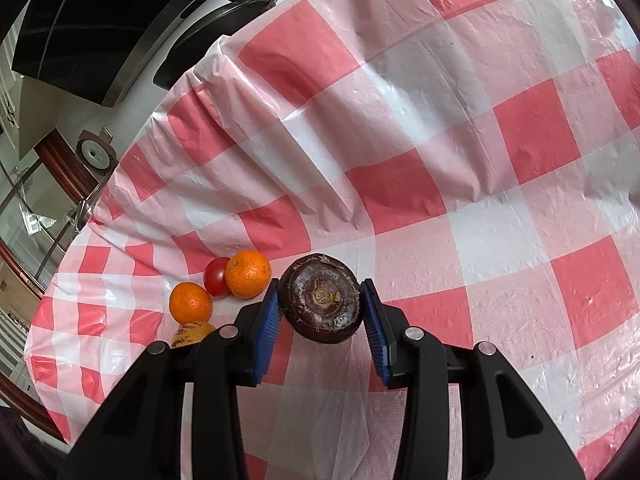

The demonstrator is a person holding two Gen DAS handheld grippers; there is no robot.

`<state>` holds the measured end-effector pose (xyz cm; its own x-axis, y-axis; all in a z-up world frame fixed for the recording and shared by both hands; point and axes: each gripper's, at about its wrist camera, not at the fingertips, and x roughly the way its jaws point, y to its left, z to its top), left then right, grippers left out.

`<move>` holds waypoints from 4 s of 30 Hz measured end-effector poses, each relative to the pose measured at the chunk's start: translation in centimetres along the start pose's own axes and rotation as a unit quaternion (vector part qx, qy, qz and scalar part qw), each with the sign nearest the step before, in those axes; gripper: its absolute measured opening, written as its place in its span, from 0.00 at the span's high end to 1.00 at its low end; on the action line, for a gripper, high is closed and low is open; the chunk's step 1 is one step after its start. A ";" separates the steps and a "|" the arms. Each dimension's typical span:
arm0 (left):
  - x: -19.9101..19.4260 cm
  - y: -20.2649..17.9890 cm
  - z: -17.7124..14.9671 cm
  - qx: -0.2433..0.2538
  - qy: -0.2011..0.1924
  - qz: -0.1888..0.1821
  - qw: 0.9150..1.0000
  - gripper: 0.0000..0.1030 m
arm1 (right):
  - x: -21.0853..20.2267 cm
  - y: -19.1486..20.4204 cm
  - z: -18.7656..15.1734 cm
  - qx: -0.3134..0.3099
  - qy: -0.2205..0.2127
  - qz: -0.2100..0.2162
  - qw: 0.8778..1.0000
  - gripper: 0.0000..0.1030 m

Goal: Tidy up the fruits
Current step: 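Carry the dark fruits with both tools toward the white box, then open the left tool over the box while the right tool releases its dark fruit, then move both open tools back over the remaining fruits on the table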

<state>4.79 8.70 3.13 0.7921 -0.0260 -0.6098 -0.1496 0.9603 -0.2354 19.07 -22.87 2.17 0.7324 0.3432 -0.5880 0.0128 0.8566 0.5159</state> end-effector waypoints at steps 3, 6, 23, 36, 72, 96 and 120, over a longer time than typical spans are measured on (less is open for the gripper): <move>-0.1 -0.1 0.3 -0.011 0.007 -0.027 1.000 0.61 | 0.0 0.0 0.0 0.000 0.000 0.000 1.000 0.61; 0.0 -0.2 0.2 -0.014 0.019 -0.034 0.999 0.61 | 0.0 0.0 0.0 0.000 0.001 0.000 1.000 0.61; -2.6 1.6 -1.1 -0.040 0.015 -0.031 0.999 0.61 | -3.9 -2.0 -2.9 0.086 0.009 0.018 0.996 0.61; -14.8 8.7 -8.2 -0.057 -0.022 -0.010 0.998 0.60 | -14.7 7.2 -14.8 -0.023 0.043 0.107 0.993 0.61; -29.8 31.3 -20.2 -0.195 -0.060 0.118 0.972 0.60 | -19.8 31.9 -45.5 -0.525 0.192 0.266 0.785 0.61; -19.5 36.7 -30.7 -0.251 0.160 0.227 0.927 0.60 | -9.8 33.3 -60.2 -0.669 0.331 0.126 0.654 0.61; -20.3 37.0 -29.2 -0.285 0.148 0.221 0.921 0.33 | -16.0 31.8 -56.9 -0.659 0.297 0.182 0.667 0.45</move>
<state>-34.16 36.60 -15.29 0.3961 0.1774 -0.9009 -0.7724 0.5949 -0.2224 -30.96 20.76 -7.45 0.1197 0.3778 -0.9181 -0.9882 0.1348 -0.0733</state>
